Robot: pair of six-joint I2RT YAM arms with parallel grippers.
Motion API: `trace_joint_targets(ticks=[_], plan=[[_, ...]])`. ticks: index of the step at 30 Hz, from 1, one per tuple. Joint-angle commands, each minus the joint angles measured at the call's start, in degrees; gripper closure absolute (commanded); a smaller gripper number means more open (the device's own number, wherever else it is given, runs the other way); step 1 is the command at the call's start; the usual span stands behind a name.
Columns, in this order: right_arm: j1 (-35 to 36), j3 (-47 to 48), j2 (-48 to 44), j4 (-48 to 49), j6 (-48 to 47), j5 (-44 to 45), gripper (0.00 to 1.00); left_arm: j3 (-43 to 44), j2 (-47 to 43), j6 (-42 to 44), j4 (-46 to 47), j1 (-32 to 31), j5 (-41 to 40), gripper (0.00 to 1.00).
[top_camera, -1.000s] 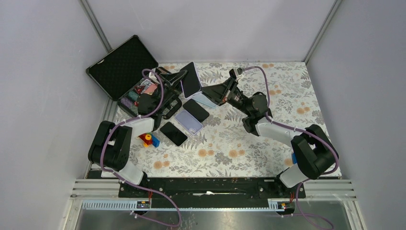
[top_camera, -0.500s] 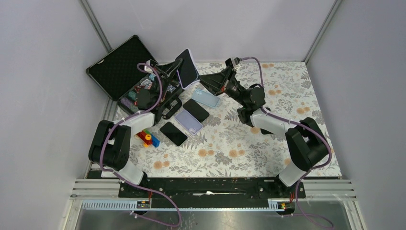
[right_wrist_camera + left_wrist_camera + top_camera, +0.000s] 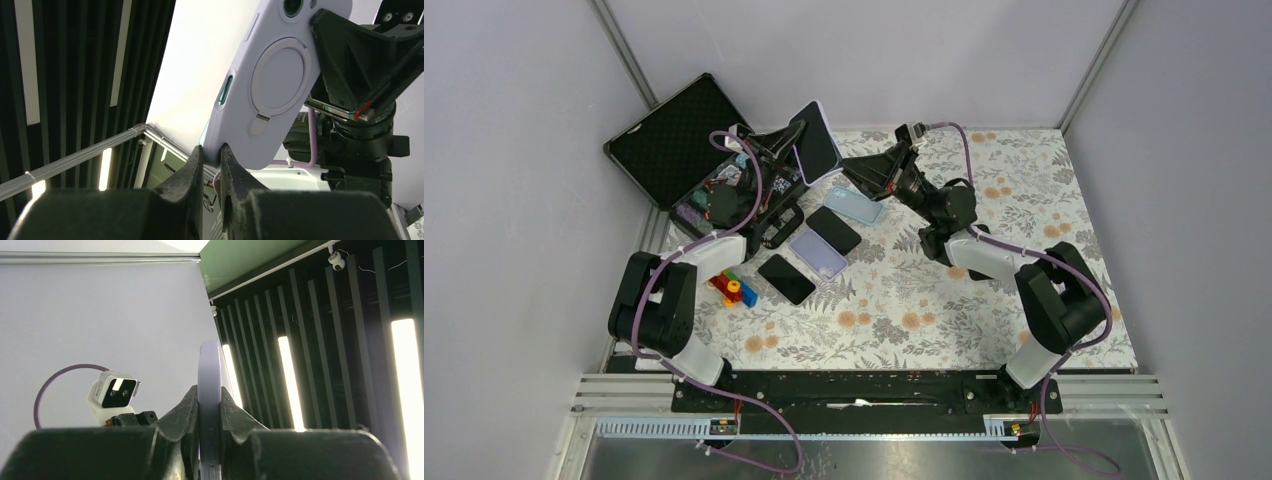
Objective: Take the phone out of the phone case
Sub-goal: Remove the phone case from the phone.
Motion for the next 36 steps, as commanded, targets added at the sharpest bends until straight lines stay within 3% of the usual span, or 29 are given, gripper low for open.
trace_joint_targets(ticks=[1, 9, 17, 18, 23, 26, 31, 36], plan=[[1.07, -1.45, 2.18, 1.82, -0.57, 2.15, 1.00, 2.46, -3.51, -10.39, 4.23, -3.05, 4.71, 1.00], [0.49, -8.41, 4.73, 1.82, -3.97, 4.51, 1.00, 2.53, -6.10, -10.20, 4.15, -2.98, 3.80, 1.00], [-0.45, -8.76, 4.70, 1.65, -6.91, 2.08, 1.00, 0.43, -4.99, -9.21, 3.97, -2.94, 3.98, 1.00], [-0.49, -8.86, 4.55, 1.65, -7.49, 1.87, 0.96, 0.17, -4.67, -9.04, 3.97, -2.87, 4.11, 1.00], [-0.61, -10.20, 2.84, 1.48, -10.92, 1.96, 0.52, -0.87, -4.58, -6.77, 3.18, -2.79, 3.38, 1.00], [-0.60, -11.03, 1.24, 1.38, -13.44, 1.93, 0.35, -1.11, -4.95, -3.81, 0.80, -2.58, 3.41, 1.00], [-0.64, -12.11, -1.84, 1.57, -18.34, 1.06, 0.21, -1.23, -5.65, 0.44, -3.12, -2.28, 3.28, 1.00], [-0.69, -15.61, -6.92, 1.12, -25.56, 1.55, 0.16, -1.22, -5.41, 1.73, -3.77, -1.93, 2.56, 1.00]])
